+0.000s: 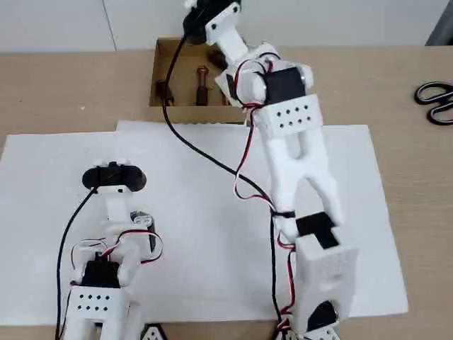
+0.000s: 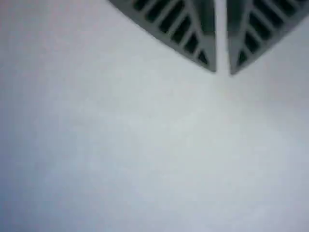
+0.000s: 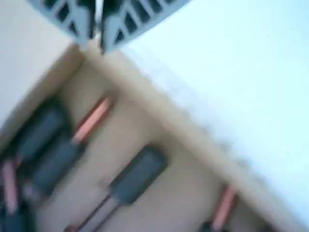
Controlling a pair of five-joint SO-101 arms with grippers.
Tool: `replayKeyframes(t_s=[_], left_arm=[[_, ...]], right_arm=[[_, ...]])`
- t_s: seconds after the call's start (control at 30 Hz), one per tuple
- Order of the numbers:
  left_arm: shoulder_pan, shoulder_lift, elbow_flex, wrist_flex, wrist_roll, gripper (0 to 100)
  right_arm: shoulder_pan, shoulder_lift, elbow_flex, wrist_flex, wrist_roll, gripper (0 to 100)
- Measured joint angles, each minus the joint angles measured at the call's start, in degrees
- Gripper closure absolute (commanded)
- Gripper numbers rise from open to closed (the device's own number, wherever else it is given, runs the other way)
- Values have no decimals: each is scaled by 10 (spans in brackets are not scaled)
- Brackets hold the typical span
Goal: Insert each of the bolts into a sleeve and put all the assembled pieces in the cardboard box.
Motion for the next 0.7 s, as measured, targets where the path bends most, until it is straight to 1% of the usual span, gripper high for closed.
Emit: replayKeyframes(t_s=[0.13, 0.23, 0.33, 0.47, 0.6, 0.7], left_arm=[[0, 0, 0, 0, 0, 994], [0, 0, 0, 0, 0, 994], [0, 0, 0, 0, 0, 994], [0, 0, 0, 0, 0, 994], [0, 0, 0, 0, 0, 994], [0, 0, 0, 0, 0, 994]], right_arm=[[0, -61, -1, 100, -40, 996], [0, -105, -1, 148, -74, 996], [9, -151, -1, 163, -101, 996], [28, -214, 25, 166, -107, 996], [67, -316, 117, 167, -109, 996], [108, -418, 219, 167, -109, 996]])
